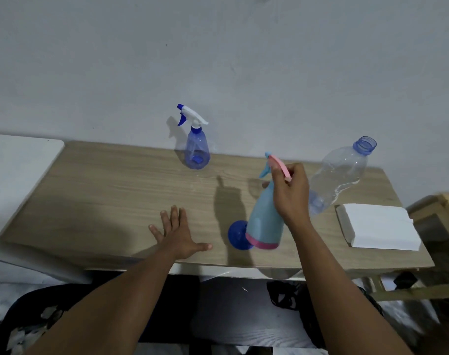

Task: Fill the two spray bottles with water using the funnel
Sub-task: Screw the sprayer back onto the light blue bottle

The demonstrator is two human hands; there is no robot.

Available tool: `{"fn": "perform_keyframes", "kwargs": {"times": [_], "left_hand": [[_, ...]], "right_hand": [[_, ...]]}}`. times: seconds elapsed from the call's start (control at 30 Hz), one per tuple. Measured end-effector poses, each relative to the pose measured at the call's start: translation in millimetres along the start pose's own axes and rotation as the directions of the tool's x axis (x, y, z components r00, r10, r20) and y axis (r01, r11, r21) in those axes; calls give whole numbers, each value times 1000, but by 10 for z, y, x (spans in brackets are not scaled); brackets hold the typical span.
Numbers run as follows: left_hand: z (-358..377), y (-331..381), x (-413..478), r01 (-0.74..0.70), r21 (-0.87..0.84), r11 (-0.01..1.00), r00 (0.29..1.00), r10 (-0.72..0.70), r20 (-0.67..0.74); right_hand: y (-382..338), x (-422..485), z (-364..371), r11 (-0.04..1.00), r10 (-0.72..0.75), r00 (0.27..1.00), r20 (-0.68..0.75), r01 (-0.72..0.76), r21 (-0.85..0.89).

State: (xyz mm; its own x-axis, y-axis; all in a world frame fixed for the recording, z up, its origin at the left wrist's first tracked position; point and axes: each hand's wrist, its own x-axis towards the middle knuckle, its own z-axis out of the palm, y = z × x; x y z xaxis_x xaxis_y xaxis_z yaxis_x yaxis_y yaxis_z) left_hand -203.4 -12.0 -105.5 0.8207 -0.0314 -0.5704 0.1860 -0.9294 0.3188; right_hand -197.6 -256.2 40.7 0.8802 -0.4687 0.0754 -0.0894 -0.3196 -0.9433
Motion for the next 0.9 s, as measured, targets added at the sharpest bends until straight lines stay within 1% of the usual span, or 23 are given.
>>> {"fn": "perform_keyframes", "kwargs": {"times": [0.07,0.17,0.43,0.63,0.77,0.9], "left_hand": [[13,4,29,-1,14,1000,999,0,35],[0,5,54,7,23,1000,997,-9,77],[-29,1,99,2,38,999,992,-7,122],[-26,24,99,26,47,999,994,-31,107],[-37,23,119,34,46,998,993,-39,111],[-45,30,122,36,43,998,992,-41,119]], "right_hand": [[-84,219,92,998,-64,997,-42,63,-26],[-120,537,301,988,-113,993,-16,111,-103],[43,1222,875,982,-83,996,28,86,-171],[131,1463,1112,955,-134,981,143,167,-246],[115,1558,1223,949,-126,973,194,175,-262],[74,1624,1281,929,-150,956,252,224,-295]]}}
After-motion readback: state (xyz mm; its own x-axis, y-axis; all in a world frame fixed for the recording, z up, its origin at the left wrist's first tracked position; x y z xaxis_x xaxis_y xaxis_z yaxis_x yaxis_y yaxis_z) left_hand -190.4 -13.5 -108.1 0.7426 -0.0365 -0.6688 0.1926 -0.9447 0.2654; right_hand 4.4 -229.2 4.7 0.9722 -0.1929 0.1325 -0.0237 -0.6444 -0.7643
